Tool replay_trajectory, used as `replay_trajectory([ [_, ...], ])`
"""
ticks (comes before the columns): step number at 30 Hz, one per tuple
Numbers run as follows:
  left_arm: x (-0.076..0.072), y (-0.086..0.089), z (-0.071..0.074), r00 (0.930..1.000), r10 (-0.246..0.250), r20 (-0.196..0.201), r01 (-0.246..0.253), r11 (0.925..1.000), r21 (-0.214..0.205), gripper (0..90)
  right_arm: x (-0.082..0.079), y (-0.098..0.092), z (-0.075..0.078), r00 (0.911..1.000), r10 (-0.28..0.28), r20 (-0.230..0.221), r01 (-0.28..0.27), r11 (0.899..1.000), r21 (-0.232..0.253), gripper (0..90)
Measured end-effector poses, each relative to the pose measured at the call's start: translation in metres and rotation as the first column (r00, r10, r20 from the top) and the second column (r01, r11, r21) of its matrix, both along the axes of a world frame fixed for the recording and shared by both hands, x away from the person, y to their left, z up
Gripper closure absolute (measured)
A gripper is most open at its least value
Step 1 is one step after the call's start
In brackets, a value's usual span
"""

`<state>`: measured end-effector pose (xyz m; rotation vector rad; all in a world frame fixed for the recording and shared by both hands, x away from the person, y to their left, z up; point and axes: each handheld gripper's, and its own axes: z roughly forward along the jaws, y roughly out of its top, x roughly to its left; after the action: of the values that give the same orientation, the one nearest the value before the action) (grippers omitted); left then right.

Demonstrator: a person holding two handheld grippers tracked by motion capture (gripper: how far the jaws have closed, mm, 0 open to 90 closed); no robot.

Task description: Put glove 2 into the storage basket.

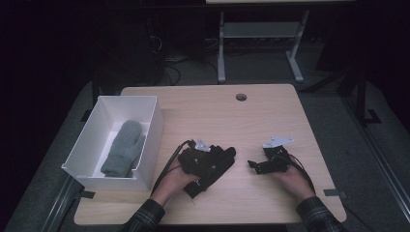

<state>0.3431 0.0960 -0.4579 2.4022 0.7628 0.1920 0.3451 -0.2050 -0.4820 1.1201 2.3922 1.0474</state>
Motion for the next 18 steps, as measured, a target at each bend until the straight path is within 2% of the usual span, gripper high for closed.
replay_trajectory([
  [5, -0.0004, 0.0013, 0.0019, 0.9996, -0.026, -0.013, 0.026, 0.9997, -0.002, 34.8, 0.0, 0.0, 0.0, 1.0, 0.0, 0.0, 0.0, 1.0, 0.0, 13.6],
  [8, -0.0017, 0.0008, 0.004, 0.9981, -0.044, -0.044, 0.043, 0.9989, -0.019, 50.6, -0.0001, 0.0001, 0.0, 1.0, -0.001, 0.0, 0.001, 1.0, 0.001, 13.6],
  [10, -0.0023, -0.0002, 0.0051, 0.9973, -0.048, -0.055, 0.047, 0.9988, -0.014, 57.6, -0.0001, 0.0002, -0.0001, 1.0, -0.002, 0.001, 0.002, 1.0, 0.0, 13.6],
  [13, -0.0021, -0.0014, 0.0061, 0.9968, -0.041, -0.068, 0.041, 0.9991, -0.013, 62.1, 0.0, 0.0002, 0.0, 1.0, -0.001, 0.0, 0.001, 1.0, 0.0, 13.6],
  [18, 0.0006, 0.0015, 0.0077, 0.9933, -0.03, -0.112, 0.024, 0.9983, -0.053, 63.6, 0.0, 0.0003, -0.0001, 1.0, -0.002, 0.001, 0.002, 1.0, 0.001, 13.6],
])
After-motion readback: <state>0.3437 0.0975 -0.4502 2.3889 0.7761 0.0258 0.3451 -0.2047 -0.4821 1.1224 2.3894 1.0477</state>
